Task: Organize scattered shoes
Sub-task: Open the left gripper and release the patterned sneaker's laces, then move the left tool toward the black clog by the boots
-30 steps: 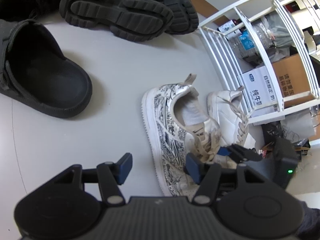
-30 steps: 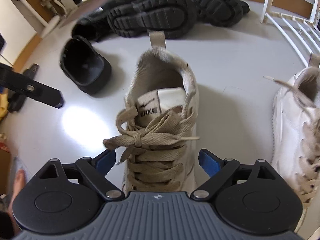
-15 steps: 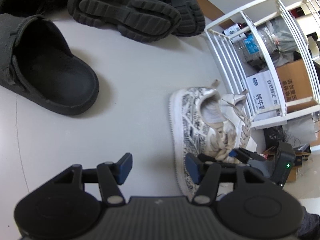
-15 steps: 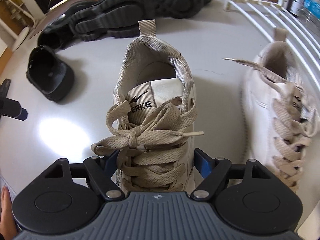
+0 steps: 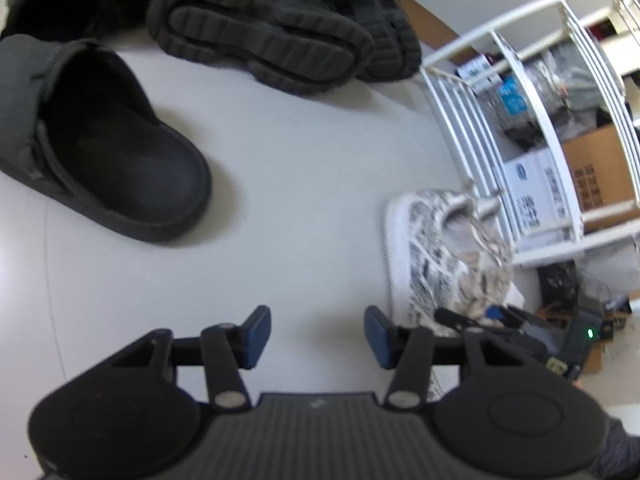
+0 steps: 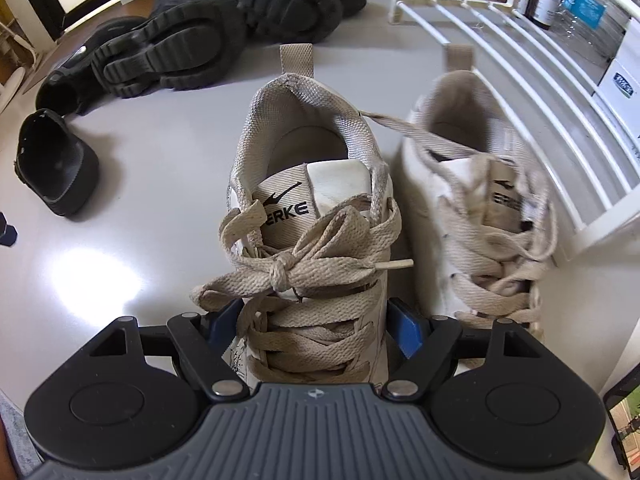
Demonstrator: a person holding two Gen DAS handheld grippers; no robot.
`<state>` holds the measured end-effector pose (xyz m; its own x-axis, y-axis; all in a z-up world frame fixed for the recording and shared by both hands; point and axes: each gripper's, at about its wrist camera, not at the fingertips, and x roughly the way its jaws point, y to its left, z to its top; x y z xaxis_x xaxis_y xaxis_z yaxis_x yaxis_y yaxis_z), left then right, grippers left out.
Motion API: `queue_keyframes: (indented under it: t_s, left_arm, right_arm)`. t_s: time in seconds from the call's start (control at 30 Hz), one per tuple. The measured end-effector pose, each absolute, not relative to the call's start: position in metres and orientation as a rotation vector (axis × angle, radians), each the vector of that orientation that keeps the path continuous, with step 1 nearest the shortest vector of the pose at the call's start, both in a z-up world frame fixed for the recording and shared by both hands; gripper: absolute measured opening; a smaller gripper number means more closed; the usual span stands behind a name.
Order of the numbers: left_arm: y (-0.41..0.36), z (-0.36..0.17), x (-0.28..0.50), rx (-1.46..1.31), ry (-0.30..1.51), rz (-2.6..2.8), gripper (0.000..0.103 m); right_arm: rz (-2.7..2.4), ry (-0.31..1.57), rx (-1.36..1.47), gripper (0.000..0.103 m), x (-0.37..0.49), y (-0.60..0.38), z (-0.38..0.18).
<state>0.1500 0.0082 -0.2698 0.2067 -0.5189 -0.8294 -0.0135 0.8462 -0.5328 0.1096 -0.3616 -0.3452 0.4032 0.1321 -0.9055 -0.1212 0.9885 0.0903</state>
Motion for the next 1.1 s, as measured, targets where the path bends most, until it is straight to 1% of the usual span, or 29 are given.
queue_keyframes:
  t_s: [0.13,0.37,0.5,0.77,0.8,0.9,1.0,1.1]
  left_arm:
    - [0.011,-0.269,0.152,-0.489,1.314,-0.355,0.05]
    - [0.015,-0.267,0.155,-0.467,1.284,-0.309,0.05]
    - [0.016,-0.268,0.155,-0.481,1.287,-0.306,0.05]
    - [0.018,-0.266,0.157,-0.488,1.282,-0.311,0.051]
    - [0.019,-0.266,0.157,-0.488,1.281,-0.309,0.052]
    - [0.02,-0.267,0.156,-0.485,1.286,-0.305,0.064]
    - [0.019,-0.267,0.156,-0.481,1.291,-0.302,0.065]
    - [0.02,-0.266,0.156,-0.476,1.287,-0.299,0.073]
  right_arm:
    - [0.14,1.145,0.004,0.081,0.11,-0.363,-0.343]
    - [0.12,1.093,-0.032,0.08,0.104,-0.36,-0.325]
    - [0.119,1.099,-0.039,0.077,0.104,-0.357,-0.328]
    - [0.116,1.082,-0.055,0.075,0.101,-0.359,-0.331]
    - [0.114,1.081,-0.055,0.075,0.101,-0.36,-0.331]
    - [0.098,1.079,-0.062,0.074,0.101,-0.36,-0.332]
    - [0.092,1.08,-0.063,0.074,0.101,-0.36,-0.332]
    - [0.086,1.091,-0.049,0.074,0.102,-0.361,-0.331]
